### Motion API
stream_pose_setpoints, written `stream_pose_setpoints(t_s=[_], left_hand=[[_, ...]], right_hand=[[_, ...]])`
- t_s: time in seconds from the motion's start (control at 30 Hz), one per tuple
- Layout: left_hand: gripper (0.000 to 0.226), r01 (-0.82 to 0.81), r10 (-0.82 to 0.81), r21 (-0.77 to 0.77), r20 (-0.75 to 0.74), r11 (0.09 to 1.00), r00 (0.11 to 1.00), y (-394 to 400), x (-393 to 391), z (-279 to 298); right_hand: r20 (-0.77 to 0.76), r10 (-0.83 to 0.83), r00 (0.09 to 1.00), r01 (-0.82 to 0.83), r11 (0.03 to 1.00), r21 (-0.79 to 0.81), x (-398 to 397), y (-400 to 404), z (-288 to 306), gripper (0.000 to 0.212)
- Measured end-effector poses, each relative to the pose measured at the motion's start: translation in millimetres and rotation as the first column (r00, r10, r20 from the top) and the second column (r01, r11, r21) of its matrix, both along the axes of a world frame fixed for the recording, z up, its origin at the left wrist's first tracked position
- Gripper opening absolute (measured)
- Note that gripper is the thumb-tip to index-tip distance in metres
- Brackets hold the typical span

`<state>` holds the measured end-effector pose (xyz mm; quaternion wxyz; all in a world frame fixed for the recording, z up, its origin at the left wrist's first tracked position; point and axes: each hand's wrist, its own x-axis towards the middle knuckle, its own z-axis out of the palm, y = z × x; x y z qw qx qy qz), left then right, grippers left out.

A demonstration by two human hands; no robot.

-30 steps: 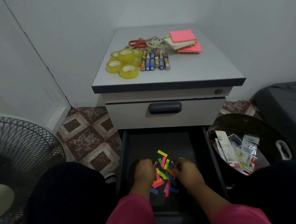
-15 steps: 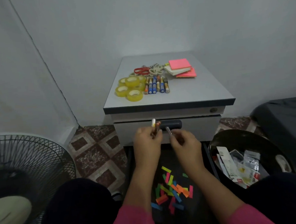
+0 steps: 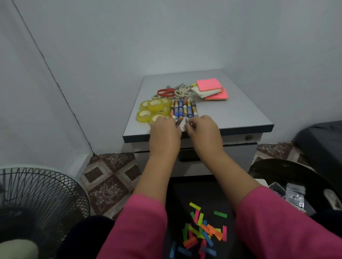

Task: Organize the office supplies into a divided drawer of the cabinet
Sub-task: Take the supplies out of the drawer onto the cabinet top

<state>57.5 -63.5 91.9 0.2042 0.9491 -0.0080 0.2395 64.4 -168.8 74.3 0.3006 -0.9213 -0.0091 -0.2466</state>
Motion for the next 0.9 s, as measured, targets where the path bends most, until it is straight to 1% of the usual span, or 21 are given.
stream_pose_setpoints(t_s=[0.13, 0.23, 0.37, 0.5, 0.63, 0.8, 0.9], left_hand=[[0.024, -0.040, 0.040, -0.001, -0.009, 0.999, 0.999, -2, -2, -2], [0.029, -0.079, 0.081, 0.081, -0.014, 0.994, 0.997, -3, -3, 2], [0.034, -0.104, 0.116, 0.176, -0.061, 0.979, 0.991, -4, 1, 12], [0.036, -0.103, 0.125, 0.212, -0.094, 0.972, 0.988, -4, 6, 17], [0.031, -0.102, 0.117, 0.156, -0.093, 0.983, 0.989, -6, 5, 18], [0.021, -0.082, 0.082, 0.034, -0.016, 0.996, 0.996, -9, 0, 12], [0.028, -0.052, 0.053, -0.024, 0.028, 0.998, 0.998, -9, -1, 9]], right_hand=[[-0.022, 0.022, 1.000, -0.022, 1.000, 0.011, -1, -2, 0, 0.022], [-0.020, 0.045, 0.999, -0.045, 0.999, 0.026, -2, -3, -1, 0.023], [-0.024, 0.072, 0.997, -0.071, 0.996, 0.051, -6, -6, 2, 0.027], [-0.041, 0.086, 0.995, -0.084, 0.995, 0.056, -6, -8, 3, 0.028], [-0.047, 0.085, 0.995, -0.082, 0.995, 0.064, -5, -8, 4, 0.029], [-0.050, 0.090, 0.995, -0.085, 0.993, 0.085, -5, -8, 3, 0.028], [-0.054, 0.093, 0.994, -0.087, 0.991, 0.097, -4, -8, 3, 0.028]])
